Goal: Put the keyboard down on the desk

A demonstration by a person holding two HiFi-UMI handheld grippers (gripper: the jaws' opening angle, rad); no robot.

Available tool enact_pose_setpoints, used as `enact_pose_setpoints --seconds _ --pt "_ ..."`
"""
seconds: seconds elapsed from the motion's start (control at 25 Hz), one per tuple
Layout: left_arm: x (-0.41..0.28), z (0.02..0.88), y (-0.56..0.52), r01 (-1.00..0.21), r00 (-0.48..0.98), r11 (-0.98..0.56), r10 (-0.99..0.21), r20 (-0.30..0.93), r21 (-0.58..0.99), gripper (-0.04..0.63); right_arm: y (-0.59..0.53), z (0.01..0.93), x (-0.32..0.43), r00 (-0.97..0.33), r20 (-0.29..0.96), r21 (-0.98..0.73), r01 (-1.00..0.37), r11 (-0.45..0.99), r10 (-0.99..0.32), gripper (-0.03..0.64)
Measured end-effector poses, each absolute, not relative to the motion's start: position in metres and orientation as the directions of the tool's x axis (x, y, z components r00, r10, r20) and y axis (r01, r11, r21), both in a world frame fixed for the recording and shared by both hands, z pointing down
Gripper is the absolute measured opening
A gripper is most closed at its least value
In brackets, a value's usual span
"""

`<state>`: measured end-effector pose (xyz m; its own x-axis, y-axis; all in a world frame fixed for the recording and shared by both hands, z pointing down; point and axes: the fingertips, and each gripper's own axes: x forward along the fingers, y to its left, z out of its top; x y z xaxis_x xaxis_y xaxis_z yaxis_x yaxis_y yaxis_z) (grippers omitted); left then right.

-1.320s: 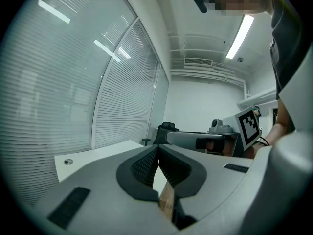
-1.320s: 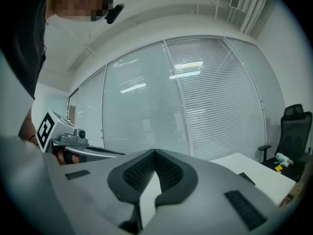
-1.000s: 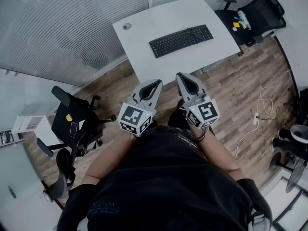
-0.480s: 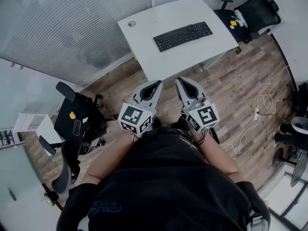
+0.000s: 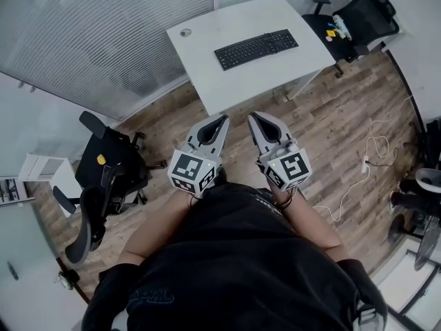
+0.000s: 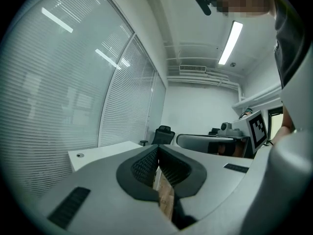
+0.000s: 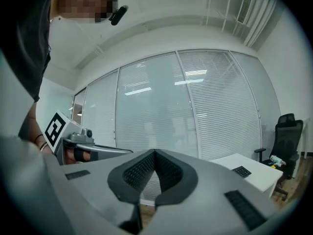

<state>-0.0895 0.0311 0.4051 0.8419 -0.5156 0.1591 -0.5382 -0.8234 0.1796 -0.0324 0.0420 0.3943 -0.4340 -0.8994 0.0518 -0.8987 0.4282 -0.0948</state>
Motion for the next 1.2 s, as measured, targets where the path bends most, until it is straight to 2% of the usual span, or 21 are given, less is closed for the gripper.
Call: enact_pose_setpoints --seconds 0.52,1.2 --pt "-0.052 0.421 0.128 -0.595 0.803 -0.778 -0.566 0.189 0.201 0.015 0.135 0.413 -0.007 -0.524 0.102 -0.129 -0.85 0.511 -0.845 0.023" --pt "-0.064 0.428 0.203 -0.688 0.725 -0.687 -0.665 0.177 0.235 0.015 0.205 0.416 -0.015 -0.629 0.103 -0.123 -0.777 0.617 -0.771 0.023"
